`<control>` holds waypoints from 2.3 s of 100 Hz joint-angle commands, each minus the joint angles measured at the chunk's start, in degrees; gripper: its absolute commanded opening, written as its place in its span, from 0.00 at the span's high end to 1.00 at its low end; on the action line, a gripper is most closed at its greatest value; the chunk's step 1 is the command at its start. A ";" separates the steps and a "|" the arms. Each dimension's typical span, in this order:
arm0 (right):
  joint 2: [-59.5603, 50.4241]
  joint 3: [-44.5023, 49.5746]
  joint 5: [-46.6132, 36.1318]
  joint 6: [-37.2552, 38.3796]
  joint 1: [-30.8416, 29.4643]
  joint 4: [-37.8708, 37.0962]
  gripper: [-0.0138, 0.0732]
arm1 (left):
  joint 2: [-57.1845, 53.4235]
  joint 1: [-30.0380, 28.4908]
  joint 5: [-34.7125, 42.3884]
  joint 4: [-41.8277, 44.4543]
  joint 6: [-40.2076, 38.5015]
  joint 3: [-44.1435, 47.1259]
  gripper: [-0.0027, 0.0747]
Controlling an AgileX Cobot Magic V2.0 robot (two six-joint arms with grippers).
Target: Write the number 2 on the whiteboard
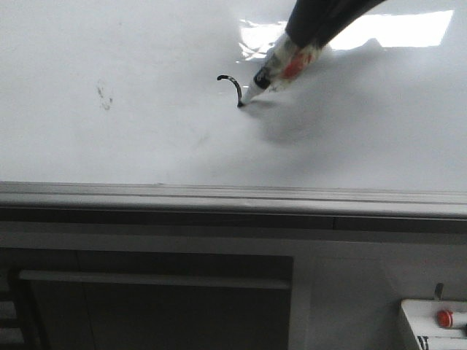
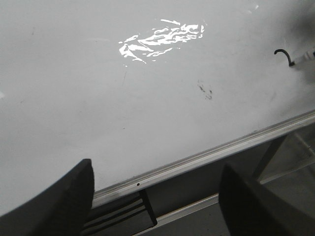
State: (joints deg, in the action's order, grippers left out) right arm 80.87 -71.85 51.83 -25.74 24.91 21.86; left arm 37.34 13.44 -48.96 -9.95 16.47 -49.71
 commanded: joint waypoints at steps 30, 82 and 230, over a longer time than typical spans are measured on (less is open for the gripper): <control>1.51 0.63 -5.19 1.01 0.55 -1.91 0.88 | 0.04 -0.17 4.35 0.16 -0.52 -1.42 0.33; -5.44 0.09 2.83 -8.43 -1.70 5.14 0.88 | 0.32 -0.17 5.21 -2.10 1.93 -1.68 0.33; -11.19 0.09 4.34 -49.52 1.58 17.74 0.88 | 38.15 27.37 3.61 -21.58 40.30 -19.28 0.68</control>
State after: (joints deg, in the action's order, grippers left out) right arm 71.21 -69.98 58.43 -74.70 26.46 36.85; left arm 76.84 40.43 -47.01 -28.73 56.55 -67.06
